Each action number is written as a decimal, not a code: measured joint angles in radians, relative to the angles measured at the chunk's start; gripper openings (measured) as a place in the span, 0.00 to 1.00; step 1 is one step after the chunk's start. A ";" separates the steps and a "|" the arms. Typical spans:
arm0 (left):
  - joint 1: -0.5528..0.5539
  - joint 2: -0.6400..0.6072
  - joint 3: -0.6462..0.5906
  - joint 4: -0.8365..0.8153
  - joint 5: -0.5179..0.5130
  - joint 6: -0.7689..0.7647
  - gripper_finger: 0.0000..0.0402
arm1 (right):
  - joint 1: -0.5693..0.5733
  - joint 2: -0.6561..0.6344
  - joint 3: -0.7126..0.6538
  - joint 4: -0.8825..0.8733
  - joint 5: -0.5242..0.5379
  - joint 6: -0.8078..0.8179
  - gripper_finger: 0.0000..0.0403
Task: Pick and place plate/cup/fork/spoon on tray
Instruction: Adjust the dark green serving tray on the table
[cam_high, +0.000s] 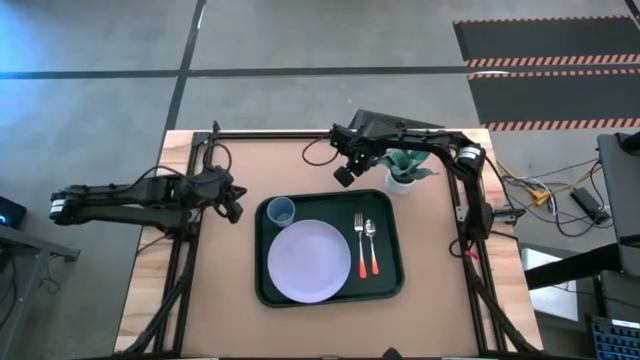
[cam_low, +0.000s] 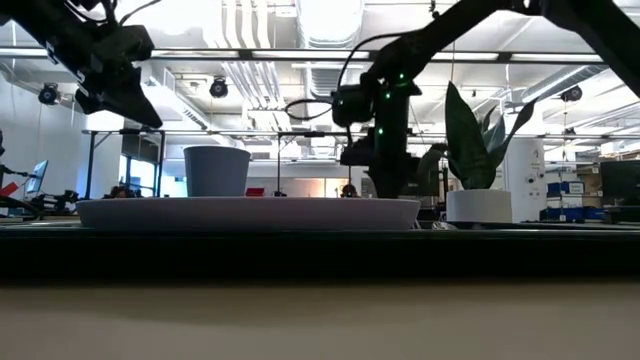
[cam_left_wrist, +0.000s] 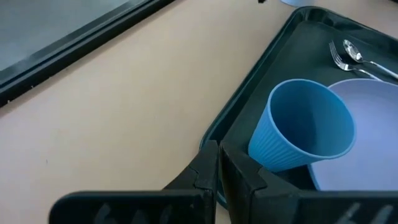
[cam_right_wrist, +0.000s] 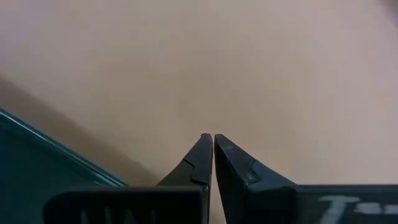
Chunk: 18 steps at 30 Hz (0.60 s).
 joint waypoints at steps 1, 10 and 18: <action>0.000 0.000 -0.001 0.000 0.000 0.000 0.00 | 0.001 0.007 -0.002 0.000 -0.011 0.001 0.02; 0.001 0.008 -0.001 0.000 0.000 -0.001 0.00 | 0.042 0.034 -0.088 0.014 -0.053 0.021 0.02; 0.000 0.010 -0.001 0.000 -0.002 -0.001 0.00 | 0.072 -0.003 -0.160 0.029 -0.072 0.068 0.02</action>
